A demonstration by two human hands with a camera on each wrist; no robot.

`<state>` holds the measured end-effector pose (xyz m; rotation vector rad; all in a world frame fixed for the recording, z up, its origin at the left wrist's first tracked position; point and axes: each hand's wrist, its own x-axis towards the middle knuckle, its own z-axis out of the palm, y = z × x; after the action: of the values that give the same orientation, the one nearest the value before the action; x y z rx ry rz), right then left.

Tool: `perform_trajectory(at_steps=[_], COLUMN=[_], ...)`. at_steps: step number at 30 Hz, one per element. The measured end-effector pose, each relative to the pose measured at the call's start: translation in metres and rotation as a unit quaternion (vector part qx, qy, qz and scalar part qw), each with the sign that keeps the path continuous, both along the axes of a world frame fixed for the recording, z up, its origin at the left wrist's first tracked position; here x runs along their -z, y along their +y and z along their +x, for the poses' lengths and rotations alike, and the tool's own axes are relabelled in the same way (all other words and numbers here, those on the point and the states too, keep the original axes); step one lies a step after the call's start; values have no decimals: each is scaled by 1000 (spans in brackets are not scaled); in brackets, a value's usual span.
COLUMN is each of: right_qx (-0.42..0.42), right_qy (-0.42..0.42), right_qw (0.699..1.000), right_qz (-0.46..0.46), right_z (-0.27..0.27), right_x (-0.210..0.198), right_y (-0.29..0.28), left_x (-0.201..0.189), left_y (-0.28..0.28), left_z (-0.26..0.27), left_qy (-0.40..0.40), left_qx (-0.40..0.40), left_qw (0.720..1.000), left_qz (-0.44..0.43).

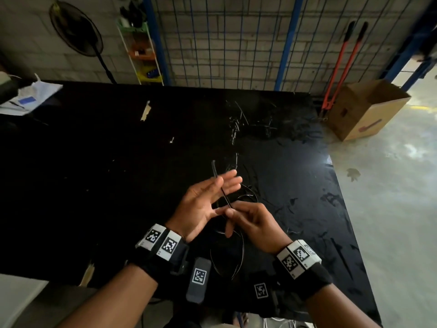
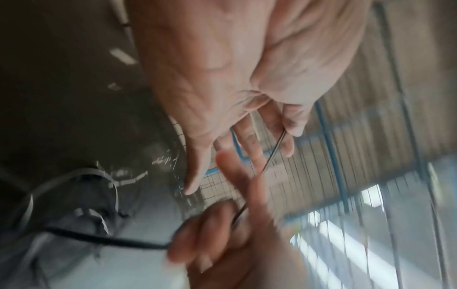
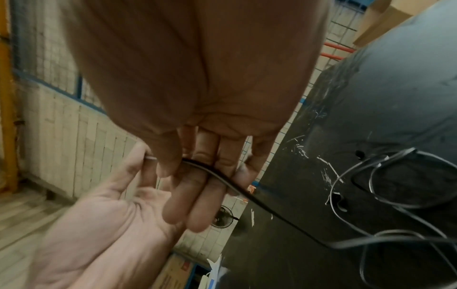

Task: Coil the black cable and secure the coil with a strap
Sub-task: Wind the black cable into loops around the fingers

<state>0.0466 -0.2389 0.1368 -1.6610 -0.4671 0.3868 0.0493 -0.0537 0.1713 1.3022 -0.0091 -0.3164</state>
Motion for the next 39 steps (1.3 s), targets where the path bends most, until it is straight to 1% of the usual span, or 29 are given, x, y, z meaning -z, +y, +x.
perform_trajectory(at_steps=[3,6,10,13,17,21,24,27,28,30,32,35,37,39], right_qx=[8,35,69,79,87,118,150,170,172,166,147,100,70,55], right_qy=[42,68,104,115,126,118,105,75,62,48,36,4,-21,-37], right_qw=[997,992,982,982,982,983,982,982,983,984,988,995,996,996], right_qz=[66,96,141,124,109,74,37,23,24,30,22,-23,-48,-58], right_z=[-2,0,2,7,11,17,24,39,45,59,70,75,71,63], right_x=[0,-1,0,5,13,24,25,15,9,-6,-26,-56,-71,-81], right_y=[-7,-15,-28,-41,-53,-57,-56,-53,-52,-50,-48,-44,-41,-38], left_x=[-12,-18,-29,-34,-41,-53,-61,-59,-56,-48,-39,-30,-26,-23], left_y=[9,17,32,41,44,40,30,12,6,-3,-9,-10,-7,-4], left_z=[10,19,29,36,41,41,35,18,12,2,-3,-1,3,7], left_qy=[36,33,13,-11,-31,-24,-3,53,72,104,131,183,194,188], left_qx=[-33,-41,-44,-25,37,110,181,254,273,294,288,242,213,189], left_qw=[989,971,943,930,911,893,889,885,885,896,914,935,949,962], left_qz=[-143,-232,-329,-366,-409,-435,-421,-387,-369,-315,-254,-184,-129,-66])
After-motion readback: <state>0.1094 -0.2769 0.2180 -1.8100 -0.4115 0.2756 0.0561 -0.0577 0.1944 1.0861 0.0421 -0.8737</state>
